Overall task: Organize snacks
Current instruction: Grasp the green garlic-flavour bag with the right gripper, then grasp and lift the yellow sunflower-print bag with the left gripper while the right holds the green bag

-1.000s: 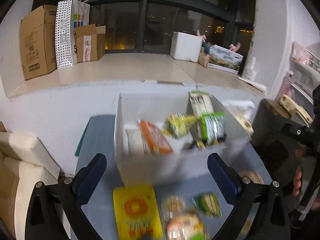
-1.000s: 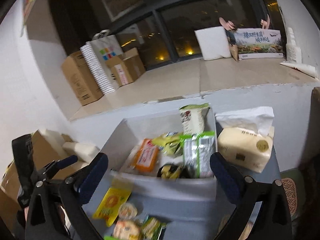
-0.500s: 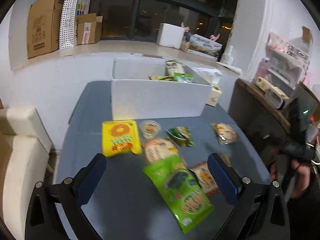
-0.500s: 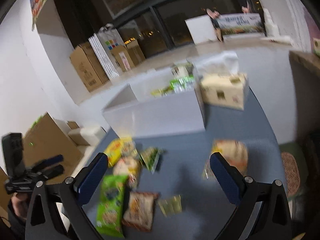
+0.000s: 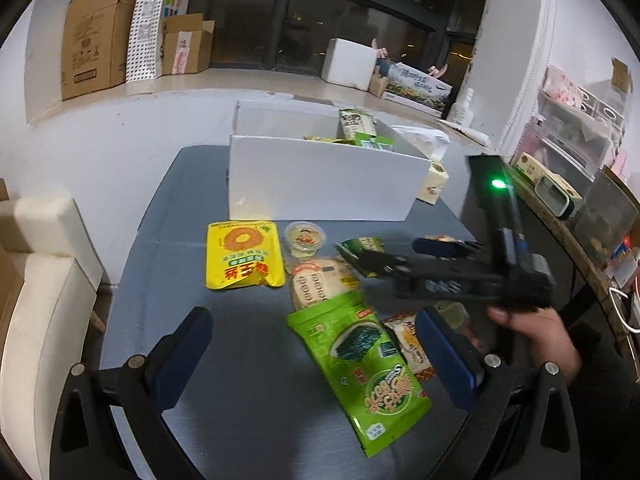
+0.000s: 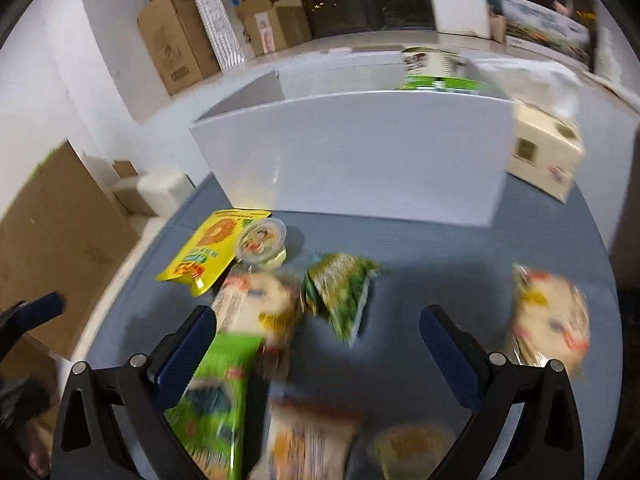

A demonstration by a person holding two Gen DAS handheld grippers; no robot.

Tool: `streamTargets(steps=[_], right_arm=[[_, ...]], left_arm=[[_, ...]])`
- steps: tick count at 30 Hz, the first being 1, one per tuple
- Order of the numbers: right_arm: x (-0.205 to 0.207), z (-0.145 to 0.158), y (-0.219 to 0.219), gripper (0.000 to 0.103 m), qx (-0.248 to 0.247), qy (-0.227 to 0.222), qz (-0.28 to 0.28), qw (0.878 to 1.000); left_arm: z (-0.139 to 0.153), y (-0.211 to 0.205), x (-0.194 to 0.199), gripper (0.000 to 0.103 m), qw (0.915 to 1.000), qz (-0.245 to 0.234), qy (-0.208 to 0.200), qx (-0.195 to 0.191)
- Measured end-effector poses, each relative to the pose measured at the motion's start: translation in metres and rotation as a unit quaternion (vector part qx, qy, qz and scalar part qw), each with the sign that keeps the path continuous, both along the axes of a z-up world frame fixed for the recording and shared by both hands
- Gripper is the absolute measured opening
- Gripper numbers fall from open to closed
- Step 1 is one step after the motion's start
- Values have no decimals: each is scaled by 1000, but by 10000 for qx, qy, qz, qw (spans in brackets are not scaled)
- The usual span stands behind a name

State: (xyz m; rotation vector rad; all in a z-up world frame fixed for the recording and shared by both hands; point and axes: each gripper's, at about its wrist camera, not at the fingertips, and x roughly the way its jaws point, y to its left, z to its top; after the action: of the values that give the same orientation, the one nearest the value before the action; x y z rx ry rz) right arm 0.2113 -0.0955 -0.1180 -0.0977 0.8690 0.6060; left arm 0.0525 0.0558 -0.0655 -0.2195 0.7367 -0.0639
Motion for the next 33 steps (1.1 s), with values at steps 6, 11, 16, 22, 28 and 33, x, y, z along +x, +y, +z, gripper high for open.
streamTargets(steps=[6, 11, 16, 22, 28, 33], right_arm=[[32, -24, 13, 95, -377, 470, -415, 9973], [26, -28, 13, 43, -774, 382, -348, 9957], [16, -23, 7, 40, -659, 235, -233, 9973], [-12, 0, -11, 40, -296, 100, -113, 9994], [-46, 29, -31, 41, 33, -79, -10, 10000], [-65, 42, -39, 40, 174, -200, -2, 9996]], left_arm=[[-11, 16, 2, 103, 9996, 223, 139, -74], [-19, 20, 9, 103, 9994, 262, 209, -69], [-28, 23, 22, 103, 9990, 293, 331, -85], [-39, 34, 63, 103, 9977, 433, 520, -53], [-61, 49, 116, 103, 9920, 903, 882, -6], [-80, 48, 144, 102, 9878, 1000, 1168, 259]])
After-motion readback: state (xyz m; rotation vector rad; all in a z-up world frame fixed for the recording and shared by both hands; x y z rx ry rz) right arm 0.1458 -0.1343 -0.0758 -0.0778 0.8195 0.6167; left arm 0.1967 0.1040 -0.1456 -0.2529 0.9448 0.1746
